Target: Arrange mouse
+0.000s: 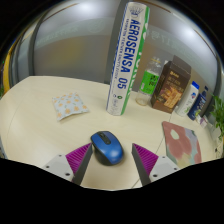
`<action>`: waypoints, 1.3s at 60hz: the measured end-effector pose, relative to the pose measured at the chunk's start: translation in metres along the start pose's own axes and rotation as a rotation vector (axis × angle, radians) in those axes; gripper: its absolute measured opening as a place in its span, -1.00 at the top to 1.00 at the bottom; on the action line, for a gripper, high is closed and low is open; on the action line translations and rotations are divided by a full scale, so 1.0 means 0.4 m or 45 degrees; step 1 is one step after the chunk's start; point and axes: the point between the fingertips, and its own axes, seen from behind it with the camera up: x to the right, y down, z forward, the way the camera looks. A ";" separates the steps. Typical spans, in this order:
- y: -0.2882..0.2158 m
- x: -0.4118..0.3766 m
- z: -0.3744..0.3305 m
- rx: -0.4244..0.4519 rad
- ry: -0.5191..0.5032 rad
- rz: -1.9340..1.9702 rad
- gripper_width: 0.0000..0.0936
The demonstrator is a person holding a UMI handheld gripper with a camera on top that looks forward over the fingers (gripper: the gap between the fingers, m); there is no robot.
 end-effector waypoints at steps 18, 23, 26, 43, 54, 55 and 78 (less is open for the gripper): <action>-0.041 -0.030 0.068 -0.002 -0.141 0.044 -0.10; -0.043 -0.036 0.069 0.000 -0.147 0.002 0.06; -0.042 -0.038 0.068 -0.015 -0.154 0.010 0.14; -0.304 0.090 -0.158 0.249 -0.244 0.122 0.21; -0.379 0.493 -0.222 0.358 -0.048 0.286 0.22; -0.362 0.530 -0.208 0.342 -0.021 0.297 0.22; 0.099 0.747 0.075 -0.080 0.050 0.322 -0.05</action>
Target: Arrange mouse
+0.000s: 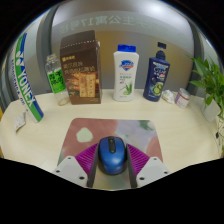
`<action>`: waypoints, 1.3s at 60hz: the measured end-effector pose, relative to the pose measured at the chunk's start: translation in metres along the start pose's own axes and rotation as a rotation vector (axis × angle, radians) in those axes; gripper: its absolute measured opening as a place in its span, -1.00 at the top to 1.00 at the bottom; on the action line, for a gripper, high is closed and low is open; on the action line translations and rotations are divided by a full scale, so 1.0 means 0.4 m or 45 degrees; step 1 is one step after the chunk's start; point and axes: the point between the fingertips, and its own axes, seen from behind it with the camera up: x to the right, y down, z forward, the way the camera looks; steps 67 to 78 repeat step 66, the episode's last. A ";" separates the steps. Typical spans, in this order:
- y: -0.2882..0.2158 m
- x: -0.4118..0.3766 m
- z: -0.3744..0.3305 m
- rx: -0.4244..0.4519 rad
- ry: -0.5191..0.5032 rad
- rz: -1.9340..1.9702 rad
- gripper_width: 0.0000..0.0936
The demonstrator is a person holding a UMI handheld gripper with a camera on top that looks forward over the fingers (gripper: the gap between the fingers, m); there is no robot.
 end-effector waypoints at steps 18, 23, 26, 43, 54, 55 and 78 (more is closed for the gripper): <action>-0.034 -0.013 -0.146 0.047 0.009 -0.063 -0.83; -0.040 -0.018 -0.233 0.076 0.029 -0.075 -0.82; -0.041 -0.018 -0.294 0.097 0.050 -0.090 -0.82; 0.035 -0.059 -0.617 0.182 0.101 -0.148 -0.82; 0.111 -0.079 -0.736 0.180 0.098 -0.132 -0.82; 0.116 -0.080 -0.743 0.180 0.098 -0.127 -0.81; 0.131 -0.075 -0.783 0.196 0.120 -0.121 -0.82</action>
